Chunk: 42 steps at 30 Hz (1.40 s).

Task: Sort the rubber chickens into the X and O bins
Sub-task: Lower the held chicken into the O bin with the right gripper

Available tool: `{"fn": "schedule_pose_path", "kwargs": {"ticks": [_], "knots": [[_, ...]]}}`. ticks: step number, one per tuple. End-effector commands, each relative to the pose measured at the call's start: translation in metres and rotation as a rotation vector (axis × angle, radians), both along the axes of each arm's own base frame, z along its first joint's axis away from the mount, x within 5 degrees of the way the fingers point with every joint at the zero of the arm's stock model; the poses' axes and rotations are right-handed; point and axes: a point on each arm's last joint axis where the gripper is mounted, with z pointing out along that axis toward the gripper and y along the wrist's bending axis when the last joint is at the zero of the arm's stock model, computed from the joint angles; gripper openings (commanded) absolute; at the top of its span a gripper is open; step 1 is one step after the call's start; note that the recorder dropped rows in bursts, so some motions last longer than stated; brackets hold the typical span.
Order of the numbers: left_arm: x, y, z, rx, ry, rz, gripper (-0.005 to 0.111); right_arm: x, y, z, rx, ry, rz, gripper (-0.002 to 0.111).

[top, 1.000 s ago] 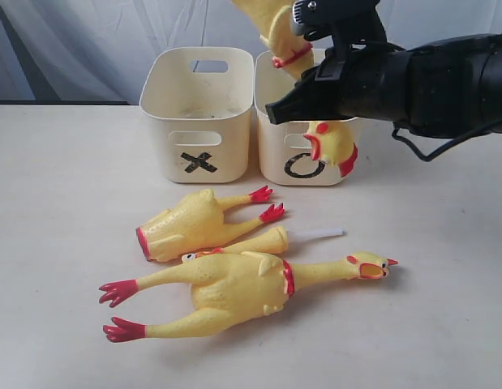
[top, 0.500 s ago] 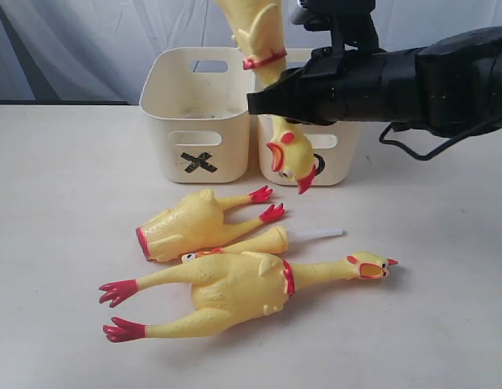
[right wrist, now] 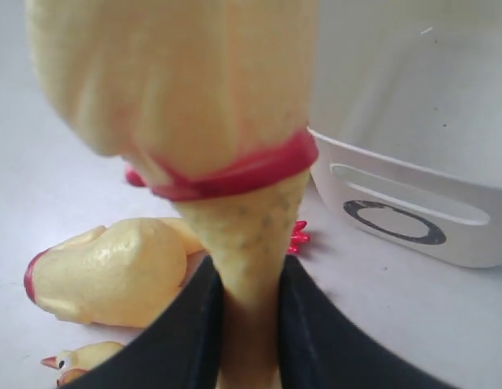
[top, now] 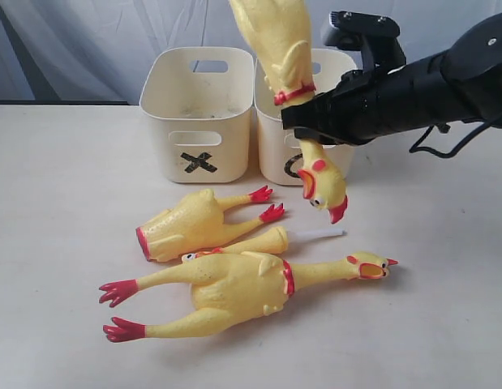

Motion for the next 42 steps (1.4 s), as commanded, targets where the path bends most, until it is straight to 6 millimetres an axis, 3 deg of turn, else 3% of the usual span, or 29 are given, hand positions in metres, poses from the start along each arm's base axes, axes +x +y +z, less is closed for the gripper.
{"fn": "schedule_pose_path", "kwargs": {"ticks": [1, 9, 16, 22, 34, 42], "knots": [[0.000, 0.000, 0.001, -0.004, -0.016, 0.002, 0.000, -0.001, -0.007, 0.004, 0.029, 0.044, -0.042, -0.001], [0.000, 0.000, 0.001, -0.004, -0.016, 0.002, 0.000, 0.001, -0.023, 0.008, 0.129, 0.219, -0.078, -0.001], [0.000, 0.000, 0.001, -0.004, -0.016, 0.002, 0.000, 0.010, -0.034, 0.025, 0.389, 0.319, -0.123, -0.001], [0.000, 0.000, 0.001, -0.004, -0.016, 0.002, 0.000, 0.027, -0.039, 0.021, 0.586, 0.433, -0.100, -0.001], [0.000, 0.000, 0.001, -0.004, -0.016, 0.002, 0.000, 0.060, -0.033, 0.036, 0.644, 0.425, -0.088, -0.001], [0.000, 0.000, 0.001, -0.004, -0.016, 0.002, 0.000, 0.088, -0.035, 0.042, 0.538, 0.444, -0.162, -0.001]]}}
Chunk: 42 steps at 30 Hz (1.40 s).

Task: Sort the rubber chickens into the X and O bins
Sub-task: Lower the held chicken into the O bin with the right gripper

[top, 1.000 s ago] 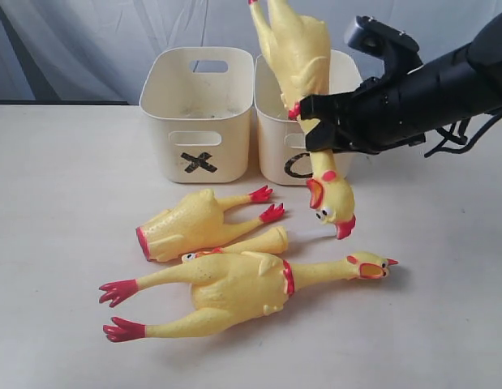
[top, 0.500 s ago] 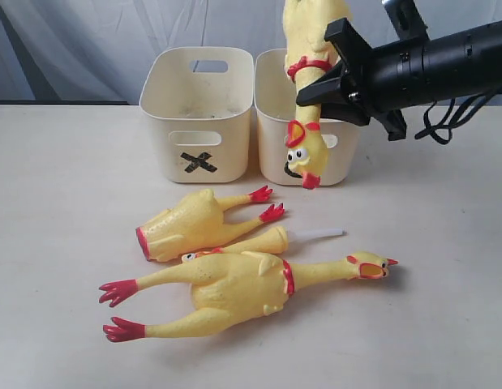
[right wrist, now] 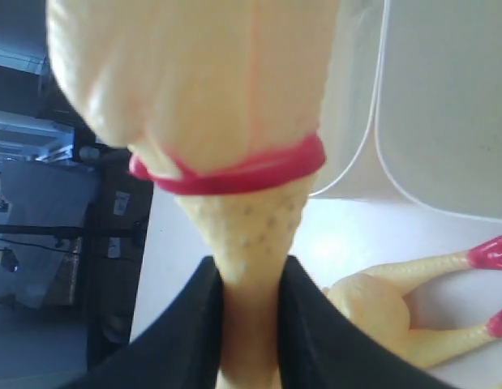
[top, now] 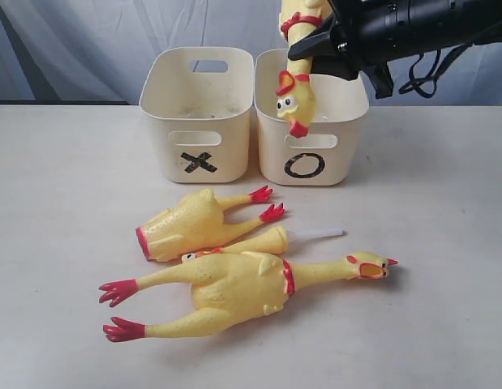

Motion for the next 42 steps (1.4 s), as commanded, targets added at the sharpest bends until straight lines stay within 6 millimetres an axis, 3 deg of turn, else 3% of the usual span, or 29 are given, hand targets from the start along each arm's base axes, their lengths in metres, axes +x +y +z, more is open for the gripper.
{"fn": "schedule_pose_path", "kwargs": {"ticks": [1, 7, 15, 27, 37, 42], "knots": [[0.000, 0.000, 0.001, -0.004, -0.016, 0.002, 0.000, 0.015, -0.004, 0.002, -0.075, 0.036, -0.022, -0.001], [0.000, 0.000, 0.001, -0.004, -0.016, 0.002, 0.000, 0.024, -0.004, 0.002, -0.184, 0.125, 0.055, -0.001], [0.000, 0.000, 0.001, -0.004, -0.016, 0.002, 0.000, 0.019, -0.013, 0.013, -0.347, 0.209, 0.099, -0.001], [0.000, 0.000, 0.001, -0.004, -0.016, 0.002, 0.000, 0.019, -0.020, 0.008, -0.447, 0.210, 0.096, -0.001], [0.000, 0.000, 0.001, 0.003, -0.016, 0.003, 0.000, 0.013, 0.008, -0.007, -0.583, 0.207, 0.167, -0.001], [0.000, 0.000, 0.001, 0.010, -0.016, 0.004, 0.000, 0.013, 0.007, -0.012, -0.675, 0.207, 0.153, -0.001]]}}
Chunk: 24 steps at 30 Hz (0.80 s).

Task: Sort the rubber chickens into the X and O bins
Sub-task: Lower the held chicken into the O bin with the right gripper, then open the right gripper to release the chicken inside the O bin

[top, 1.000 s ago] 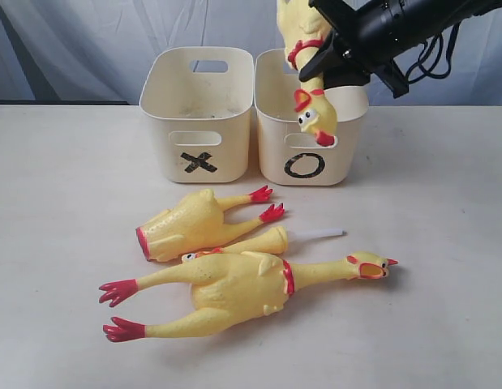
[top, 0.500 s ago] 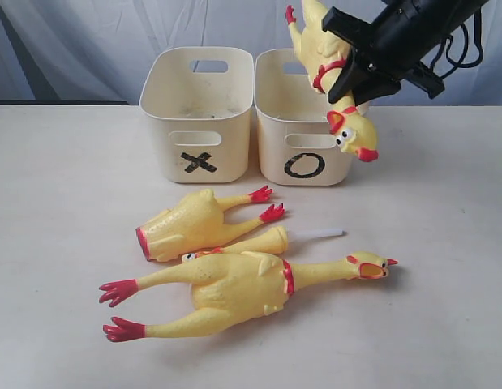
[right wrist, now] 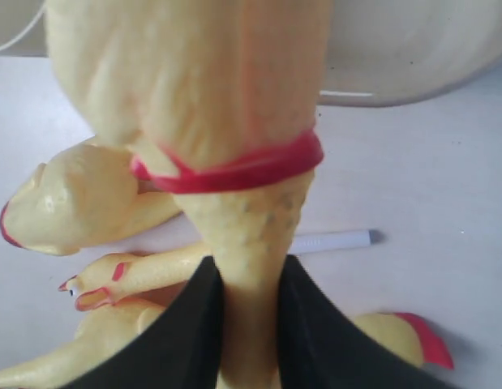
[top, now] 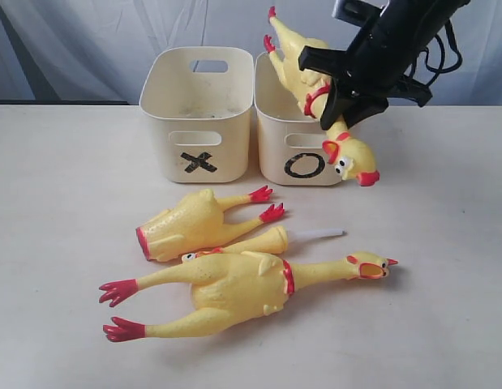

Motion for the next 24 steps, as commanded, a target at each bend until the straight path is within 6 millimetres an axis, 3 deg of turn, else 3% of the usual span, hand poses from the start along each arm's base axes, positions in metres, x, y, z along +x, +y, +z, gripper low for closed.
{"fn": "schedule_pose_path", "kwargs": {"ticks": [1, 18, 24], "knots": [[-0.0001, 0.0002, 0.0007, 0.000, -0.016, 0.003, 0.000, 0.0021, -0.0030, 0.0029, -0.033, -0.028, -0.016, -0.001], [-0.0001, 0.0002, 0.0007, 0.000, -0.016, 0.003, 0.000, 0.0055, -0.0075, -0.0050, -0.094, -0.020, -0.033, 0.001], [-0.0001, 0.0002, 0.0007, 0.000, -0.016, 0.003, 0.000, 0.0054, -0.0074, -0.0050, -0.092, -0.020, -0.033, 0.037]]}}
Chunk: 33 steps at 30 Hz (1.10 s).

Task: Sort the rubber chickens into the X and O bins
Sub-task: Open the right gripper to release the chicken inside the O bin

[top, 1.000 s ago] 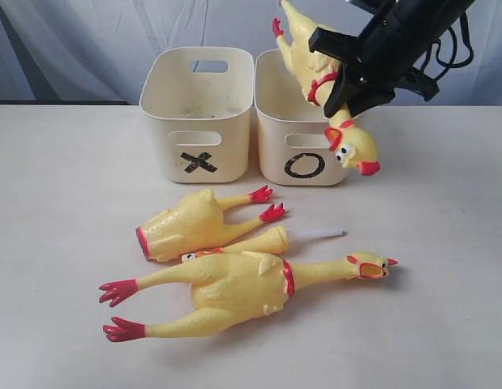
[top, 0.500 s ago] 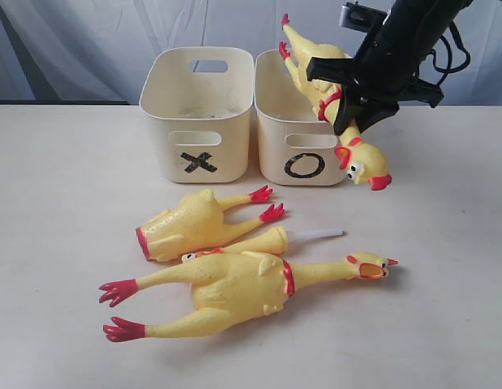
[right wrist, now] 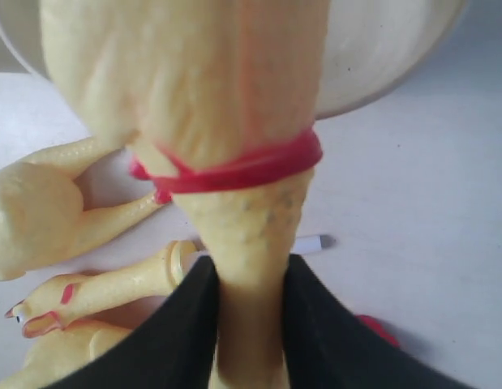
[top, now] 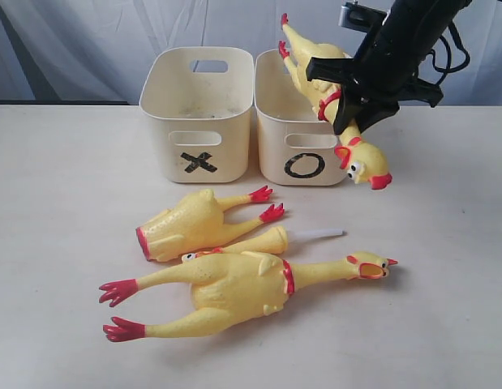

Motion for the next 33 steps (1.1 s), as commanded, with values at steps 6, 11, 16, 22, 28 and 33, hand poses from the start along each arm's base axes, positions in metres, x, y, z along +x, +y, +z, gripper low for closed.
{"fn": "schedule_pose_path", "kwargs": {"ticks": [6, 11, 16, 22, 28, 33], "knots": [[0.000, 0.000, 0.001, -0.011, -0.016, 0.002, 0.000, 0.001, -0.001, 0.004, -0.002, -0.019, 0.000, 0.046], [0.000, 0.000, 0.001, -0.011, -0.016, 0.002, 0.000, 0.001, -0.001, 0.004, -0.002, -0.019, 0.000, 0.046], [0.000, 0.000, 0.001, -0.011, -0.016, 0.002, 0.000, 0.001, -0.001, 0.004, -0.001, -0.019, 0.000, 0.046], [0.000, 0.000, 0.001, -0.011, -0.016, 0.002, 0.000, 0.003, 0.003, 0.011, 0.041, -0.048, -0.009, 0.047], [0.000, 0.000, 0.001, -0.011, -0.016, 0.002, 0.000, 0.006, 0.005, 0.024, 0.064, -0.081, -0.011, 0.047], [0.000, 0.000, 0.001, -0.011, -0.016, 0.002, 0.000, 0.008, 0.003, 0.035, 0.056, -0.107, -0.042, 0.047]]}}
